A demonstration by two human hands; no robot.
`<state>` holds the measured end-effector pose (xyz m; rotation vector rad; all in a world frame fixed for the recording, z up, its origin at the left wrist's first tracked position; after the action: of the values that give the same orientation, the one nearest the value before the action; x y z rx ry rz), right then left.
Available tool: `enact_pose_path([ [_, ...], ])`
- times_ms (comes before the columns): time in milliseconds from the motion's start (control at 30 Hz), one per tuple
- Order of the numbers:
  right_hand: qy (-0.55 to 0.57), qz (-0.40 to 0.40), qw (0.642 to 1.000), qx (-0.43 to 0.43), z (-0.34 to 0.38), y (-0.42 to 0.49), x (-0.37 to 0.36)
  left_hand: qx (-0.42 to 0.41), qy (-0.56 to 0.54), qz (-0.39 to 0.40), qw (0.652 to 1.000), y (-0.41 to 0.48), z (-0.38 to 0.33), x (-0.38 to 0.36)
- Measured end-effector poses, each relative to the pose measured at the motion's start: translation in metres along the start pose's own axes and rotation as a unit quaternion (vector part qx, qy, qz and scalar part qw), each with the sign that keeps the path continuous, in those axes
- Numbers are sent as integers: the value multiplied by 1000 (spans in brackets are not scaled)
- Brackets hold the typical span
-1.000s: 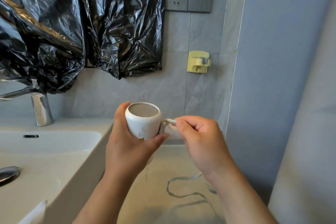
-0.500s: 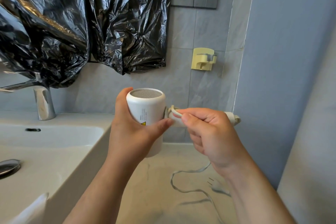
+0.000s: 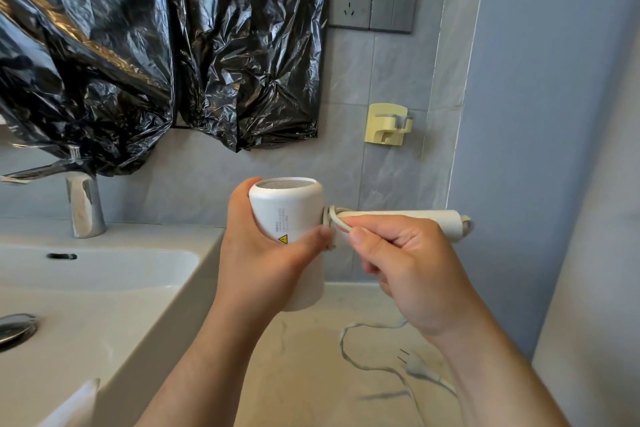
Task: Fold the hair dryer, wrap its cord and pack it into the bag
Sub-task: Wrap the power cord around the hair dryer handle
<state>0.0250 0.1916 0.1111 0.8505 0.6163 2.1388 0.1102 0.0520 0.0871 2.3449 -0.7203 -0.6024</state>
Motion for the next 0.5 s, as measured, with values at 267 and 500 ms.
enact_pose_path([
  [267, -40, -106, 993, -25, 3, -3, -17, 59, -77, -74, 993, 3, 9, 1],
  [500, -19, -101, 994, -46, -6, 0, -23, 131, -156, -78, 976, 6, 12, 1],
])
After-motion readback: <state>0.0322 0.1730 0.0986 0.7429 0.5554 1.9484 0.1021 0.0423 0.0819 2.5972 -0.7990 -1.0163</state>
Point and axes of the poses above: each hand's wrist, its own y-axis towards the middle knuckle, its own x-axis out of the back of the hand, z = x × y, the point moved 2 cm from there along y, towards the middle knuckle, and after that the axes turned 13 degrees about -y, right-handed, at the moved point
